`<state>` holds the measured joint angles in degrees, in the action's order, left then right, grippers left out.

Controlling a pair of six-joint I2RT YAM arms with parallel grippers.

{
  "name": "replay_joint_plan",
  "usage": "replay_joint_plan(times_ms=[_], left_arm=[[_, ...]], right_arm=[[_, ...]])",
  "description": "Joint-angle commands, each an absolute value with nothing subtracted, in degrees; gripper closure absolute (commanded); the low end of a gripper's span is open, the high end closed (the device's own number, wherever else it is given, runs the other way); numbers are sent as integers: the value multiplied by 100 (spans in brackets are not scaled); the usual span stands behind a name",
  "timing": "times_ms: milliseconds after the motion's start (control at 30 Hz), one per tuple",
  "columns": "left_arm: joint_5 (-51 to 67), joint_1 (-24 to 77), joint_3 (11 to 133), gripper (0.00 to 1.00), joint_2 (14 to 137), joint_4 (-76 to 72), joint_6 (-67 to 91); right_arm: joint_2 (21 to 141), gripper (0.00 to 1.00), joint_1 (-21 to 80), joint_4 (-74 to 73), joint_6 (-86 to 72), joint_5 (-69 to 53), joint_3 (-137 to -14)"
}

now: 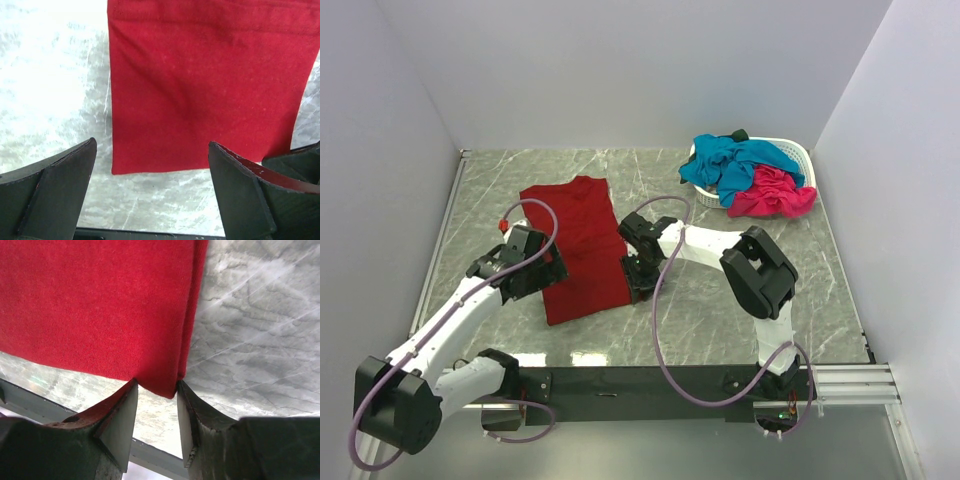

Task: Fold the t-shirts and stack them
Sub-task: Fold the tshirt

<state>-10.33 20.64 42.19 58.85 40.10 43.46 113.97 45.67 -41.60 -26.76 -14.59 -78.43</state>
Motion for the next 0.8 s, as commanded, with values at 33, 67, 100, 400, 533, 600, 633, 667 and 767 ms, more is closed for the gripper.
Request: replay_joint_plan(times_ms=[33, 67, 100, 400, 533, 600, 633, 667, 767], left_arm=[[-1011, 2232, 4307, 1, 5836, 4263, 4859], [-1011, 2276, 4298, 1, 5819, 4341, 4921], [-1046, 2320, 4289, 1, 5810, 4385, 5000], [-1108, 2777, 3807, 3, 5854, 4808, 6134], [-1116, 3040, 3586, 10, 5678, 4668, 6381], [-1195, 3041, 3560, 14, 5730, 4658, 6425], [-1178, 3058, 3542, 14, 5774, 4615, 6434], [-1152, 3085, 3507, 15, 5861, 4597, 6442], [-1204, 3182, 3419, 21, 5941, 4457, 6530]], right_arm=[[11663, 60, 4465, -3938, -2681, -1301, -7937], [11672, 62, 4456, -3920, -2672, -1301, -7928], [11681, 67, 4439, -3920, -2672, -1301, -7928], [11698, 85, 4438, -3894, -2663, -1345, -7849], [11733, 91, 4438, -3885, -2689, -1362, -7866], [11751, 94, 4430, -3867, -2707, -1406, -7875], [11760, 94, 4438, -3876, -2716, -1424, -7884], [11751, 95, 4430, -3867, -2725, -1433, -7884], [11733, 95, 4430, -3841, -2751, -1441, -7875]])
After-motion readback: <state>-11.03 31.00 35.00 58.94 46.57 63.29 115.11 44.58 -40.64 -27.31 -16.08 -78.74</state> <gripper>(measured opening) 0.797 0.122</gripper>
